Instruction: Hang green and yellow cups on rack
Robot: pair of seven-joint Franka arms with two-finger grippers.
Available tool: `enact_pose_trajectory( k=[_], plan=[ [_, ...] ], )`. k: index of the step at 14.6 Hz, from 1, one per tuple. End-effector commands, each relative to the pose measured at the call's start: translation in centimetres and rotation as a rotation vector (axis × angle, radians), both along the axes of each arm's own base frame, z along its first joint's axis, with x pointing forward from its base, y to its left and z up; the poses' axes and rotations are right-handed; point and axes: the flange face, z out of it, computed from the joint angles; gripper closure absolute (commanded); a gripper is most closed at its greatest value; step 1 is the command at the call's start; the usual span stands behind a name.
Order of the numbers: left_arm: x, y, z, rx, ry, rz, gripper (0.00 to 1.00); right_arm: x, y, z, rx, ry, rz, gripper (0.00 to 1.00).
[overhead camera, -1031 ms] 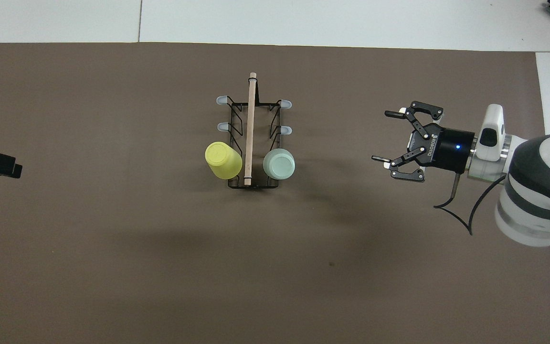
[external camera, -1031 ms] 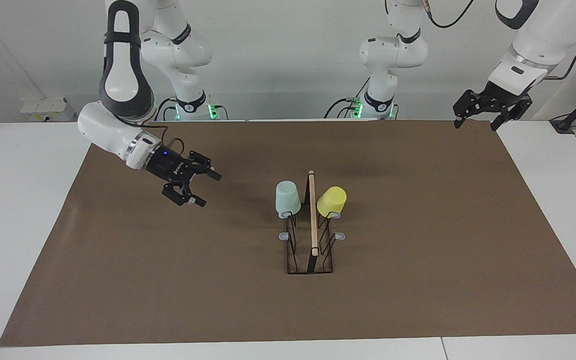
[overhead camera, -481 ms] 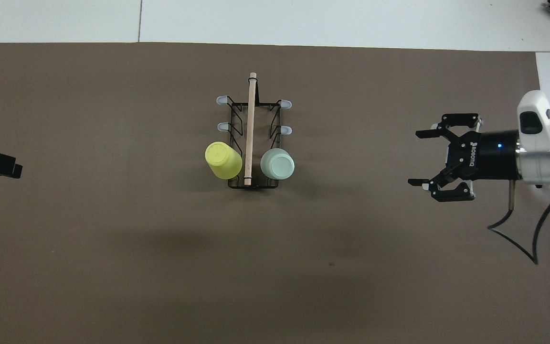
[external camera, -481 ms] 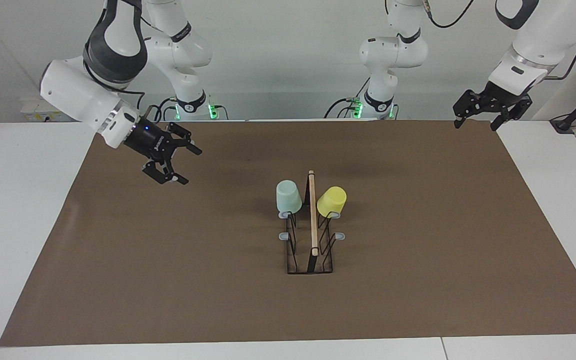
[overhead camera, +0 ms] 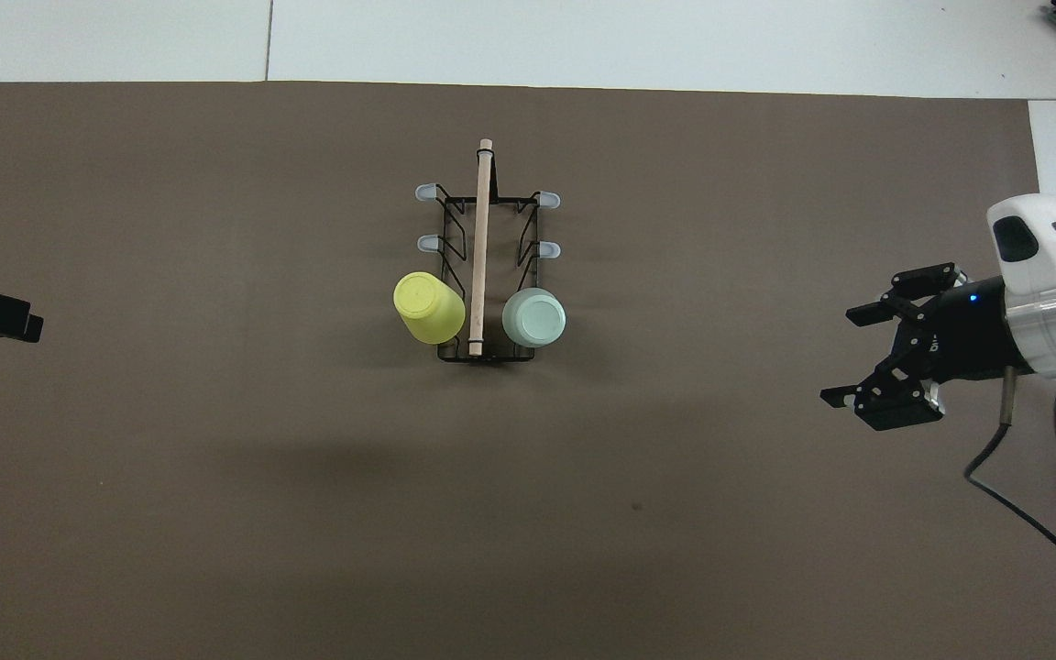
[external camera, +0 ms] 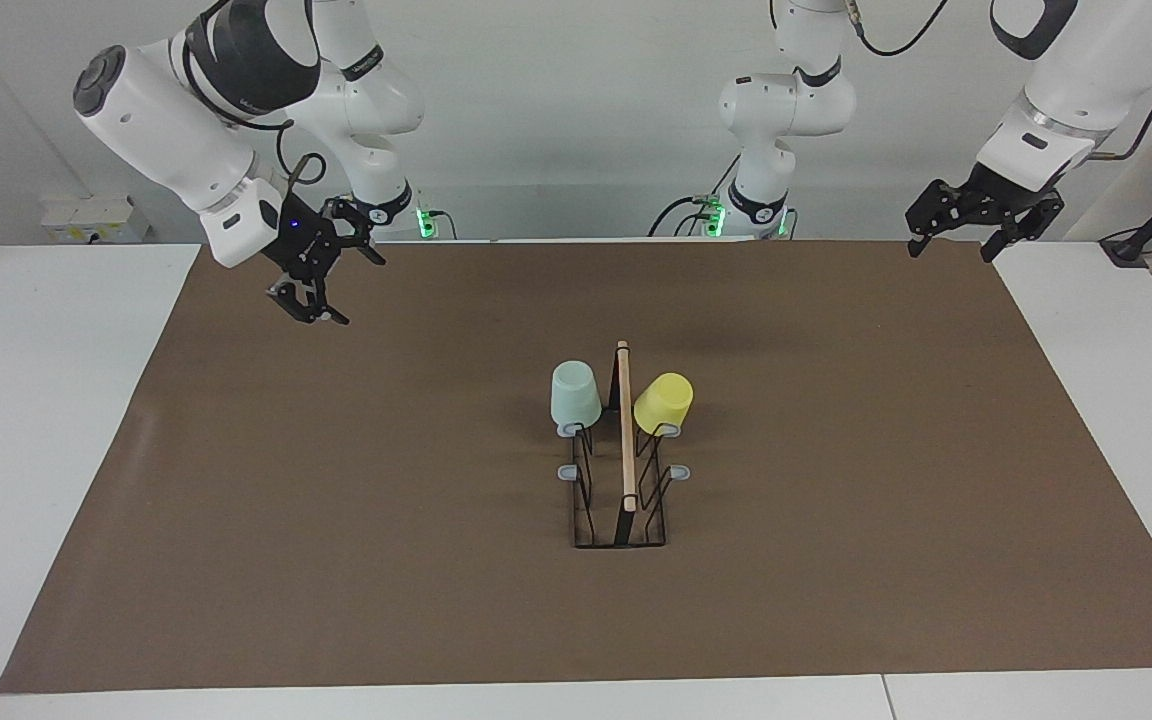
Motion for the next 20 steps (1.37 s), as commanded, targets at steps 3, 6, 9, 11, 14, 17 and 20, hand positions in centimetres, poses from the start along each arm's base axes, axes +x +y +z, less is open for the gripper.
enact_pose_trajectory(
  k=[3,6,9,11,14,17,20],
  plan=[
    [-0.6,-0.1,0.2,0.019,0.005,0.001,0.0,-0.2,-0.7,1.8,-0.193,0.12,-0.28,0.0],
    [-0.5,0.3,0.2,0.018,0.001,0.011,0.0,-0.4,0.8,1.7,-0.245,0.201,-0.504,0.0],
    [-0.5,0.1,0.1,0.018,0.002,0.005,0.0,-0.9,0.7,1.2,-0.28,0.267,-0.669,0.0],
    [-0.6,0.1,0.1,0.019,0.002,0.005,0.0,-1.5,-0.3,0.7,-0.278,0.271,-0.693,0.0],
    [-0.6,0.2,0.2,0.017,0.001,0.005,0.0,-0.8,-2.2,0.9,-0.257,0.246,-0.731,0.0],
    [-0.6,0.2,0.2,0.017,0.001,0.005,0.0,0.0,-2.3,2.3,-0.278,0.203,-0.752,0.0],
    [-0.6,0.2,0.2,0.017,0.001,0.005,0.0,0.7,-1.6,2.9,-0.356,0.137,-0.9,0.0]
  ],
)
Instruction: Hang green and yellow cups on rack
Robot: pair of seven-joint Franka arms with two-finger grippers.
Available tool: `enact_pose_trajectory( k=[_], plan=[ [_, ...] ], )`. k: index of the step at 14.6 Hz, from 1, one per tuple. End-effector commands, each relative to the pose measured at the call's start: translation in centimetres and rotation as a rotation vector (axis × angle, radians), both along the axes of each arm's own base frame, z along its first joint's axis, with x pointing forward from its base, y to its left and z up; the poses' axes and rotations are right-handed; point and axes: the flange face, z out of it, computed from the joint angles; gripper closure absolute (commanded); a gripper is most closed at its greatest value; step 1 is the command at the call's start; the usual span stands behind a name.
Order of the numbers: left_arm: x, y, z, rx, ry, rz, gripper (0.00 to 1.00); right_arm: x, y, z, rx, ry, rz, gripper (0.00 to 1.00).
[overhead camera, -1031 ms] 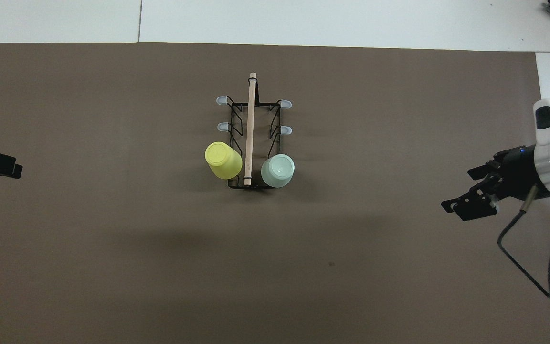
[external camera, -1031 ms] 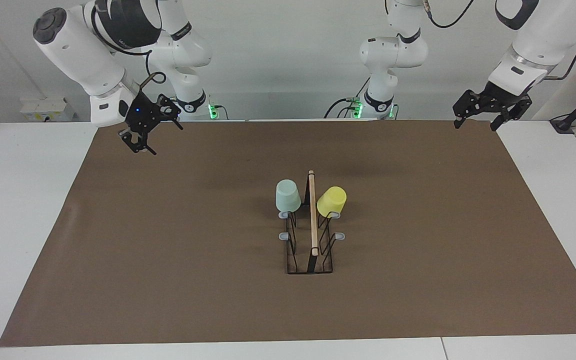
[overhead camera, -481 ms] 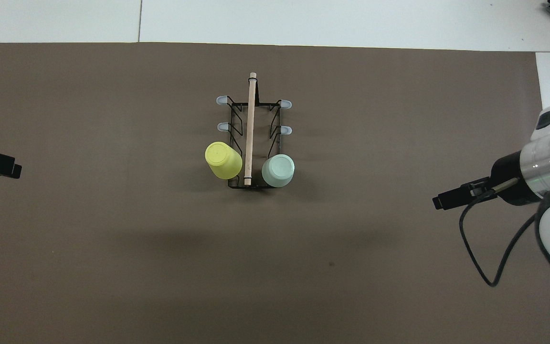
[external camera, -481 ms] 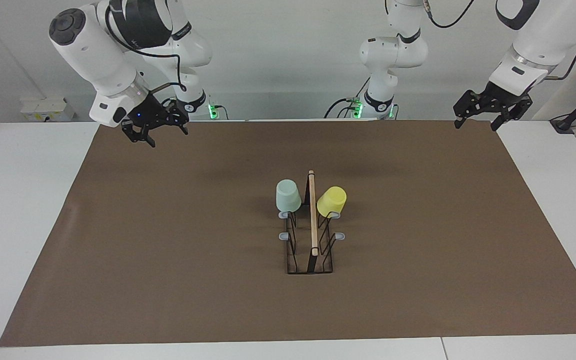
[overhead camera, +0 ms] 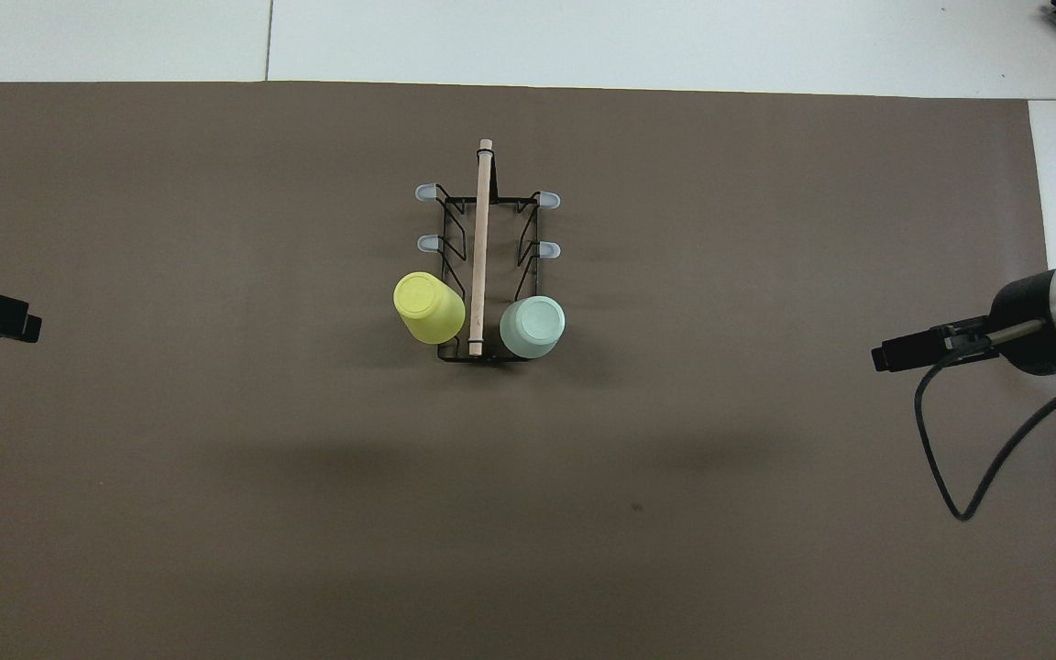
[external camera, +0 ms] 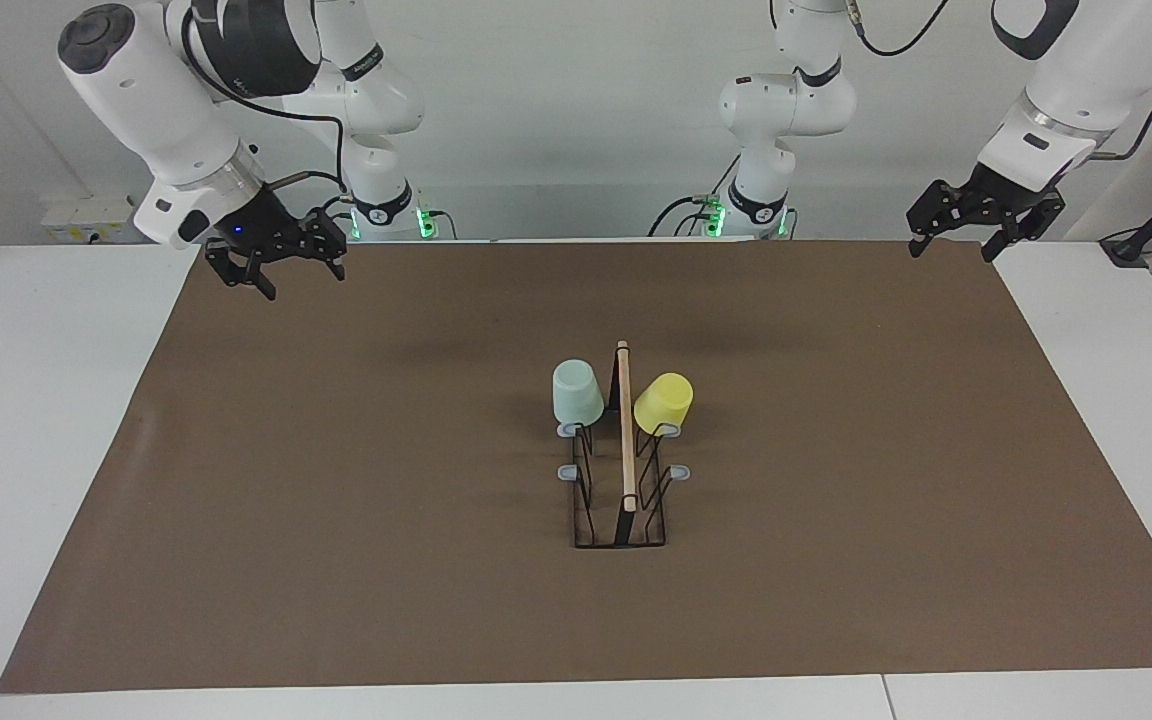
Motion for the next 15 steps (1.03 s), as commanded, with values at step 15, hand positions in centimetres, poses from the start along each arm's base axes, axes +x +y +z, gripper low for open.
enact_pose_trajectory(
  k=[15],
  plan=[
    [-0.7,0.3,-0.1,0.009,0.003,0.004,0.0,5.1,1.0,2.1,-0.086,-0.015,-0.149,0.0]
  ],
)
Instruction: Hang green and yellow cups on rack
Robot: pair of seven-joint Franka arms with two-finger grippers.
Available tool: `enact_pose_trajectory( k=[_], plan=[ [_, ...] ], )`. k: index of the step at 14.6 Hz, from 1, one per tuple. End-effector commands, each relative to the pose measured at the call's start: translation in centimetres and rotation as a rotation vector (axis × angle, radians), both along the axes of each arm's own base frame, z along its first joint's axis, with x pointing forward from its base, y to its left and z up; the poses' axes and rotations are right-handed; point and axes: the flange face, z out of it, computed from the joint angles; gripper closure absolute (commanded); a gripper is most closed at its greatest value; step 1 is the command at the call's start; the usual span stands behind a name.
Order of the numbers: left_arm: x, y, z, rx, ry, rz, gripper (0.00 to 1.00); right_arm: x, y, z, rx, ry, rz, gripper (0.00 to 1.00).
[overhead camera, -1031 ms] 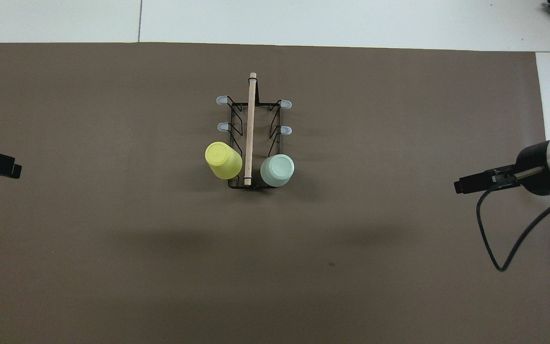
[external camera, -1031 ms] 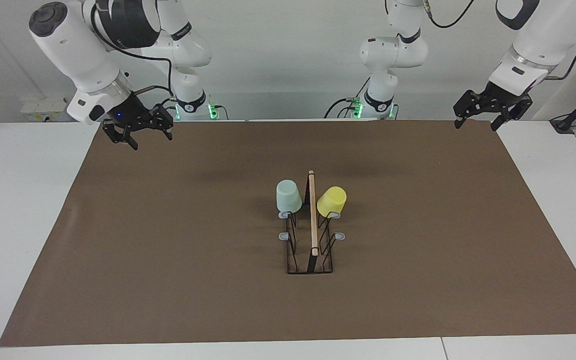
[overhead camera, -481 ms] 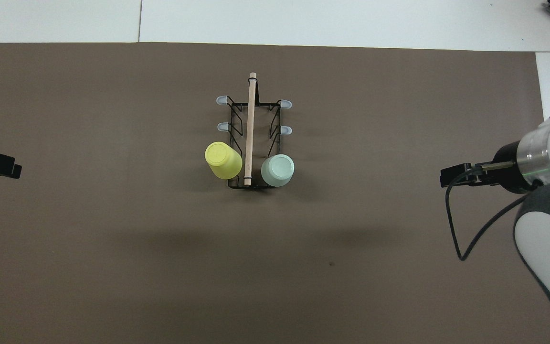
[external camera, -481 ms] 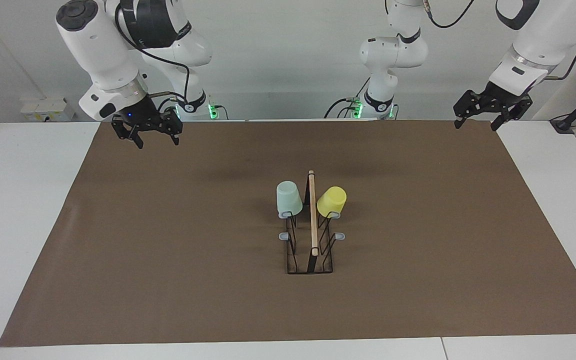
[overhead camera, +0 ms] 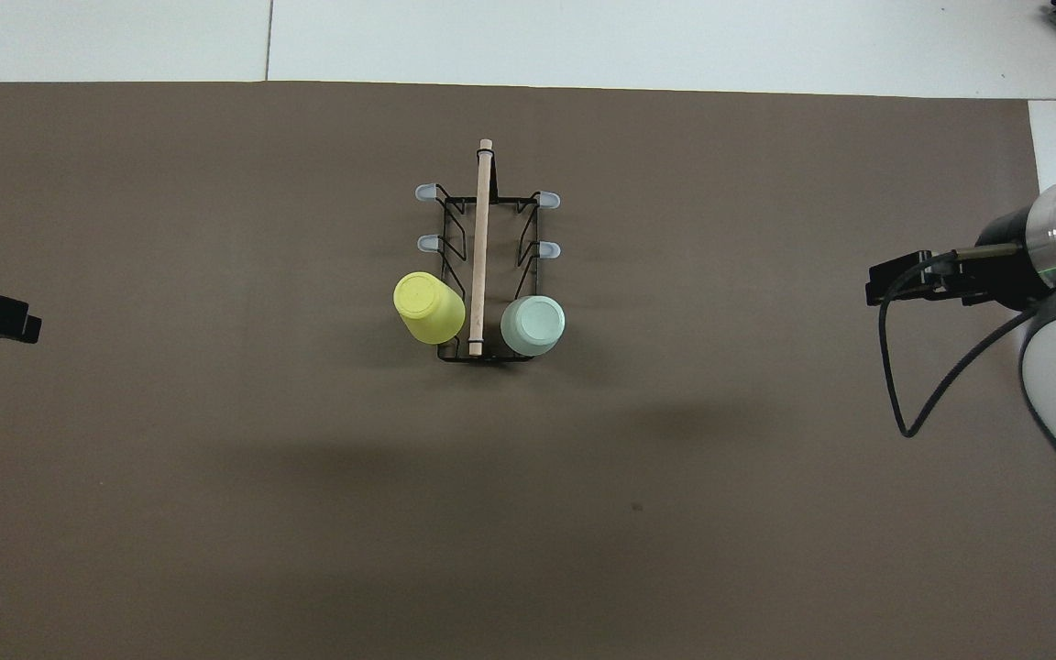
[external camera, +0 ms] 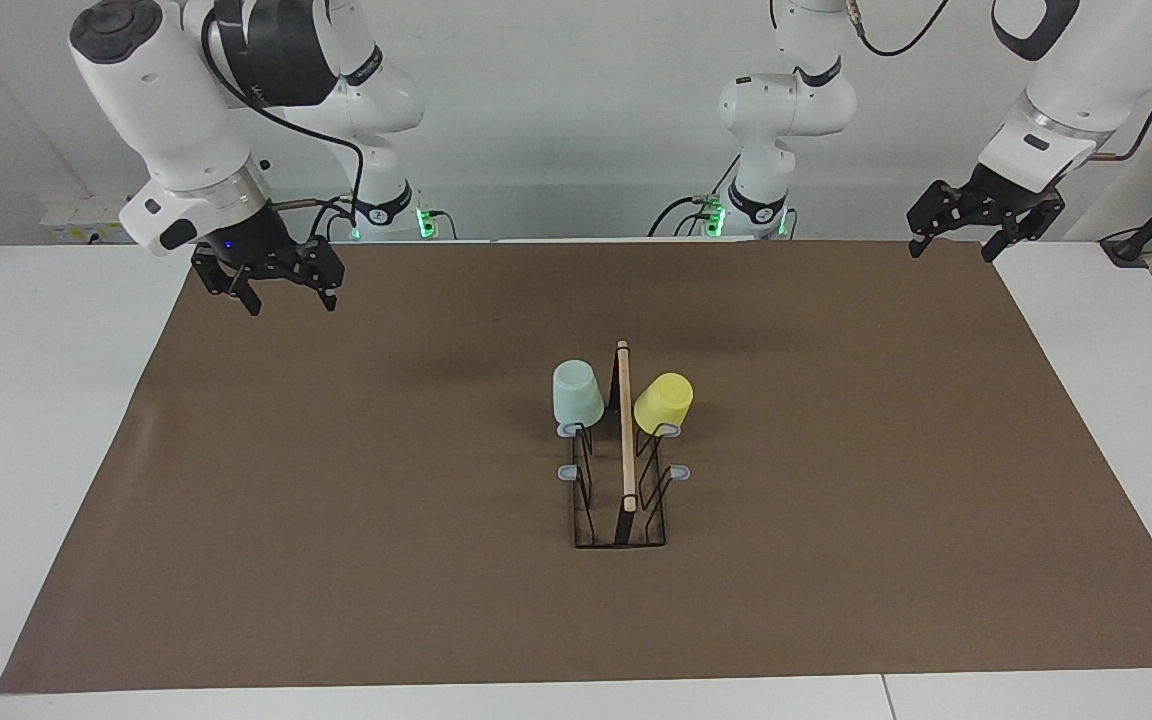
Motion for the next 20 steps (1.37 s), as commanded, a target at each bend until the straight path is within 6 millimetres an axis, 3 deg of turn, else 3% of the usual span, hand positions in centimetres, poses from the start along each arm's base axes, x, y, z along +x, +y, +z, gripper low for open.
enact_pose_trajectory(
  k=[1,12,20],
  plan=[
    [-0.6,0.2,0.0,0.009,0.0,0.003,0.0,0.8,-0.9,0.0,-0.018,0.017,-0.014,0.0],
    [-0.8,0.1,0.1,0.004,-0.002,0.003,0.0,1.4,-2.2,-0.3,-0.025,0.005,-0.039,0.0],
    [-0.8,0.0,-0.2,-0.012,-0.005,0.003,0.0,1.9,-2.0,0.3,-0.088,-0.054,-0.014,0.0]
  ],
)
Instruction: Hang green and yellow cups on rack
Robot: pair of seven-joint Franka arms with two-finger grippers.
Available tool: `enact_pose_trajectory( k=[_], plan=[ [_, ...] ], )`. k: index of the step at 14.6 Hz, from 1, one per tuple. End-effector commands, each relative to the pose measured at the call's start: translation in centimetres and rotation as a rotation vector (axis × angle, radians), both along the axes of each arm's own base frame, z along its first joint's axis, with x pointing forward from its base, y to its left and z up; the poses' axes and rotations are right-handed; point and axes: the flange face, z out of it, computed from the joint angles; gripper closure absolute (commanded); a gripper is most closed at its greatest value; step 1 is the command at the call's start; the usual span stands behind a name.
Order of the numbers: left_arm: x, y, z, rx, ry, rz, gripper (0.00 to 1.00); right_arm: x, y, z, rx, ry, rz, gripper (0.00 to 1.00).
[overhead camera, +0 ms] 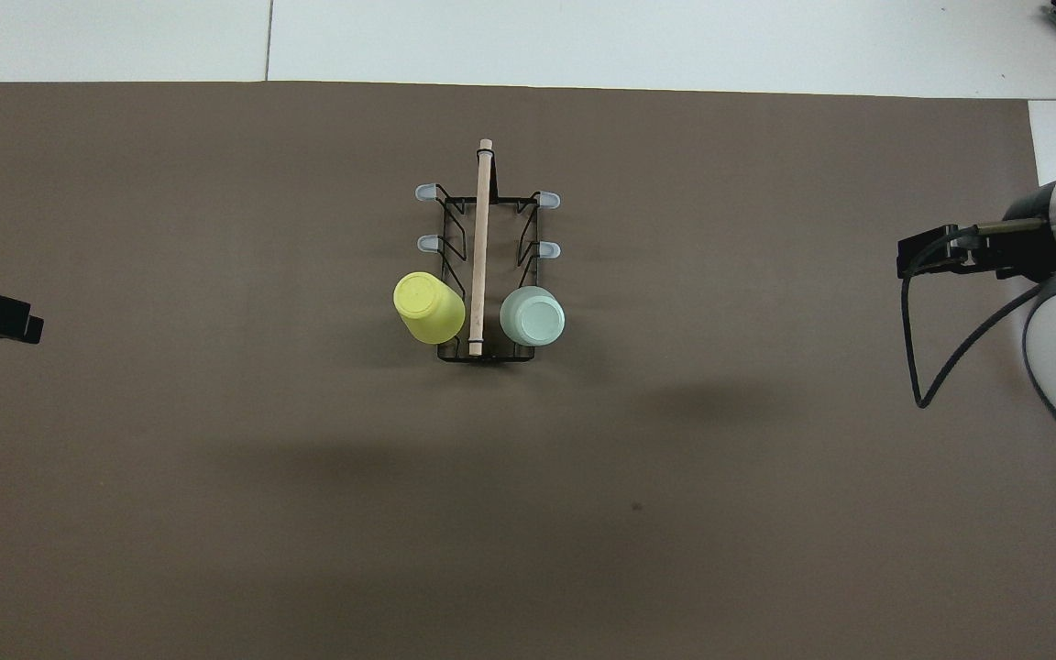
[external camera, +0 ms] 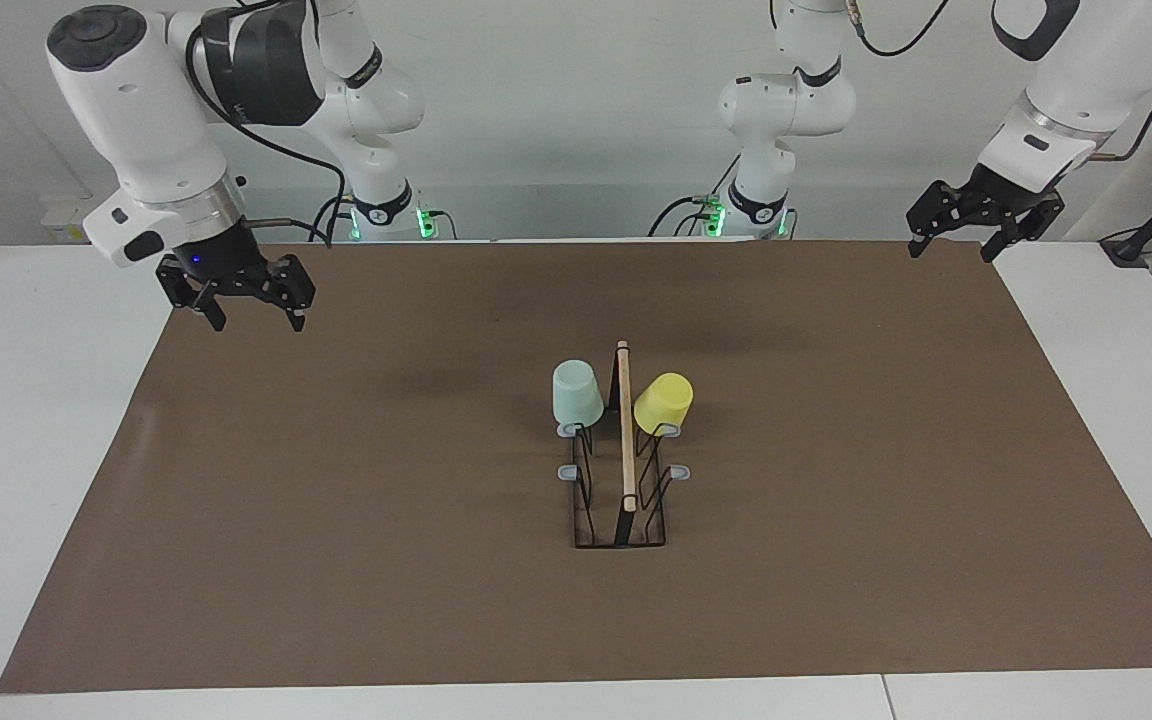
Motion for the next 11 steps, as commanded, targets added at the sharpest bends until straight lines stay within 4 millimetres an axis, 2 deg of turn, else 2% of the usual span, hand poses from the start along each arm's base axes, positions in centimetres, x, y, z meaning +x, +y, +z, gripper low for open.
enact_pose_trajectory(
  k=[1,11],
  plan=[
    [-0.78,0.01,-0.01,-0.008,-0.007,0.003,0.0,0.58,-0.1,0.17,-0.009,-0.01,-0.002,0.0],
    [-0.78,0.01,-0.08,-0.008,-0.005,0.004,0.0,0.67,0.21,0.13,0.045,-0.014,-0.011,0.0]
  ],
)
